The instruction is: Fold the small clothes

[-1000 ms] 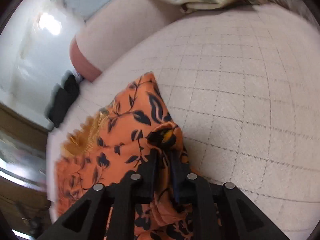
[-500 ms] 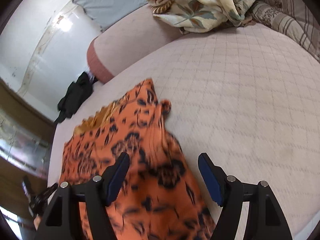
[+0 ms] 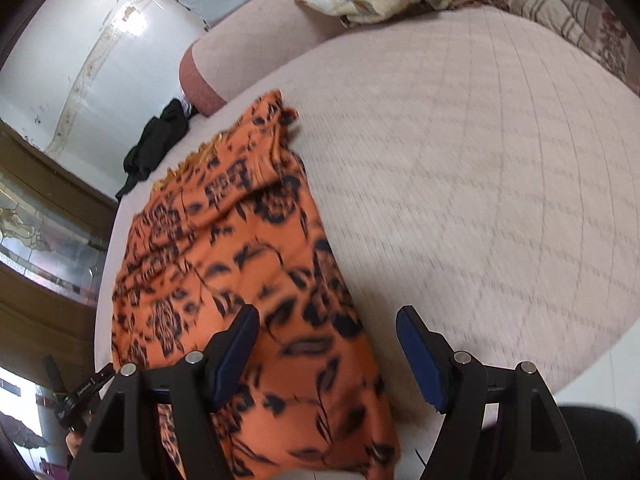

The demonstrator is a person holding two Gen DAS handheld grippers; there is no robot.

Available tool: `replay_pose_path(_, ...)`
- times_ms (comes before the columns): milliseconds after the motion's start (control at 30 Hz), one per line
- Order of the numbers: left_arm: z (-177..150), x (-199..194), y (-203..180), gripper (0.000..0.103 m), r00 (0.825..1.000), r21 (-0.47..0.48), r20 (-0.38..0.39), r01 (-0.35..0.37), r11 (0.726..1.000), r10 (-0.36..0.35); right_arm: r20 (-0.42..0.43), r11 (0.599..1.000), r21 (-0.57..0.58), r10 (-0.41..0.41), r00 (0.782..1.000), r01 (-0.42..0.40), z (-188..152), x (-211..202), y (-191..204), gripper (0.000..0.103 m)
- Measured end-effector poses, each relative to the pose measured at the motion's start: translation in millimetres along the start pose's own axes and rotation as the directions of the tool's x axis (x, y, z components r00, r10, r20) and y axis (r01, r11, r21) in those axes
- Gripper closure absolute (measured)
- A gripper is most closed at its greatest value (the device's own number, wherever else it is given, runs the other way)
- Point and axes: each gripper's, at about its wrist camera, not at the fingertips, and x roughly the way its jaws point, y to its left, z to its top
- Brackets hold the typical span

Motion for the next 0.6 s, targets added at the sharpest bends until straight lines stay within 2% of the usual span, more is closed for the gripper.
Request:
replay_pose_path(67, -13, -4, 2, 0.097, 1.0, -0.018, -0.018, 0.006, 1.0, -0.006, -0.013, 1.0, -0.006, -0.001, 1.0, 0.001, -7, -2, -4, 0.029)
replay_pose_path(233, -37, -9, -1, 0.097, 0.999, -0.04, -0.041, 0.0, 0.999, -0.002, -0.04, 1.0, -0.017, 0.0, 0.999, -0.001, -18, -11, -14, 0.029)
replay_pose_path(300, -47, -6, -5, 0.096, 0.997, -0.04, -0.073, -0.016, 0.999, 0.013, -0.053, 1.0, -0.022, -0.006, 0.999, 0.005, -22, -15, -18, 0.029)
replay_pose_path(400, -55, -1, -3, 0.078, 0.992, -0.081, -0.123, -0.012, 0.997, 0.002, -0.073, 1.0, -0.022, -0.017, 0.997, 0.016, -27, -21, -27, 0.029)
replay_pose_path(433, -57, -1, -3, 0.064, 0.991, -0.09, -0.132, -0.016, 0.996, 0.004, -0.084, 1.0, -0.014, -0.019, 0.996, 0.018, -29, -22, -31, 0.029)
replay_pose_path(467, -58, 0, -2, 0.043, 0.989, -0.102, -0.147, -0.023, 0.995, 0.008, -0.095, 1.0, -0.006, -0.021, 0.995, 0.02, -30, -23, -34, 0.029)
replay_pose_path(500, -59, 1, -2, 0.036, 0.987, -0.111, -0.158, -0.029, 0.993, 0.011, -0.103, 1.0, 0.003, -0.022, 0.994, 0.022, -32, -24, -37, 0.029)
replay_pose_path(600, -63, 3, 0, 0.033, 0.983, -0.154, -0.179, 0.006, 0.988, -0.033, -0.114, 1.0, 0.019, -0.022, 0.993, 0.024, -33, -26, -44, 0.029)
